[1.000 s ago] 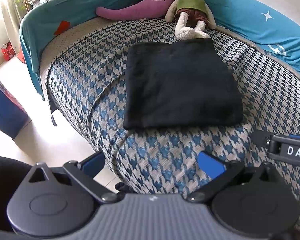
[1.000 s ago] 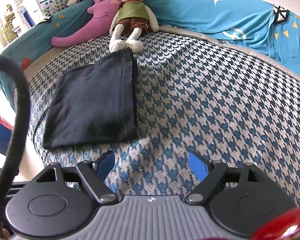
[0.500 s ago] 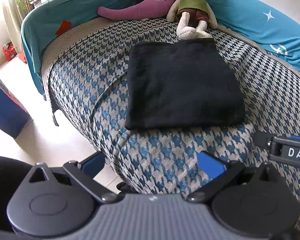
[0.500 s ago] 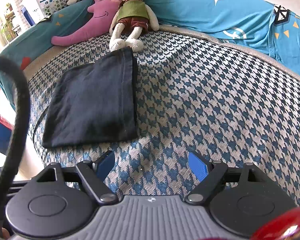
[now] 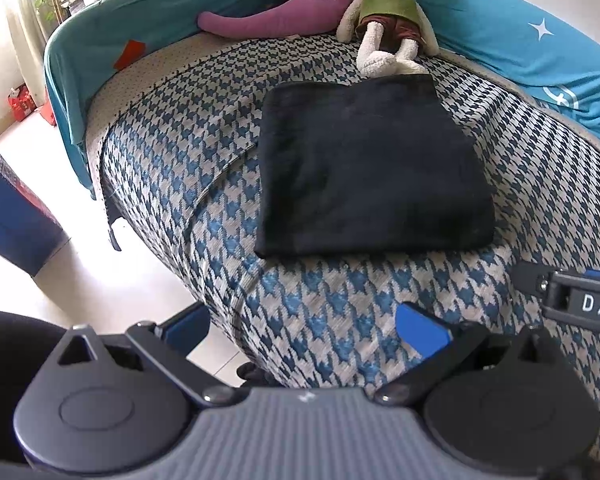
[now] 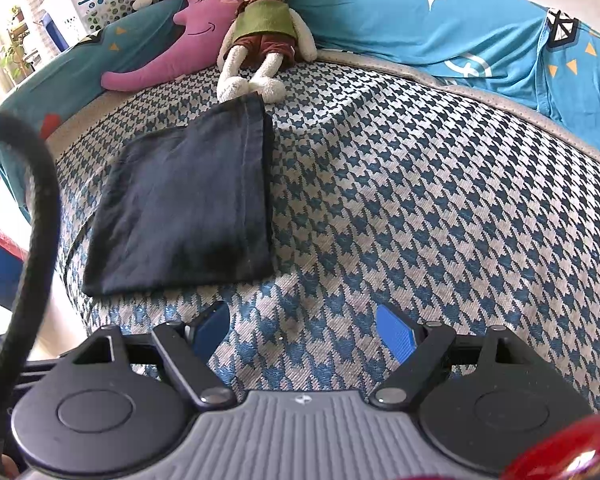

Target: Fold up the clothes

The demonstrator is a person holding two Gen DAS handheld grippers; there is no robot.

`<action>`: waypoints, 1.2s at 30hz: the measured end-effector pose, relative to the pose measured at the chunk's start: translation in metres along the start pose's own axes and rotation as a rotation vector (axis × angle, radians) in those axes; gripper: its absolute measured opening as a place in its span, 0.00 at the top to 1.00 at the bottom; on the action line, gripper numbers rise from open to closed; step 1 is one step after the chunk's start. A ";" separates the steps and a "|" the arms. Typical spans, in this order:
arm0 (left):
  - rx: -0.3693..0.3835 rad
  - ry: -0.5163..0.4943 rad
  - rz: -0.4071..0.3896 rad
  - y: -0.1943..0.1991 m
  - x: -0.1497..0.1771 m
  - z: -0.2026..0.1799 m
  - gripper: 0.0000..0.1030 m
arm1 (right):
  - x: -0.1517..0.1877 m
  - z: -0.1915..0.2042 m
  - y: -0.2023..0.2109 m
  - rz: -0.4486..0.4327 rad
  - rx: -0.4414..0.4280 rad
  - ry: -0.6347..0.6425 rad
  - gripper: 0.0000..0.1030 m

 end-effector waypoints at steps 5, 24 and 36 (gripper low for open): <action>-0.001 0.005 0.003 0.000 -0.001 0.002 0.00 | 0.001 -0.001 0.001 0.000 -0.001 0.002 0.21; -0.013 0.004 -0.001 0.001 -0.002 0.003 0.00 | -0.001 0.001 0.000 0.003 0.006 -0.002 0.21; -0.019 0.003 0.000 0.001 -0.002 0.003 0.00 | 0.000 0.000 0.000 0.006 0.013 -0.002 0.21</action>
Point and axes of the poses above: each gripper's, at about its wrist camera, not at the fingertips, and y roughly against the way its jaws point, z to its left, x to its underside, the point moved 4 cm from there along -y, roughly the way its jaws point, and after that the axes turned 7 degrees about z, right-handed, at the moved point
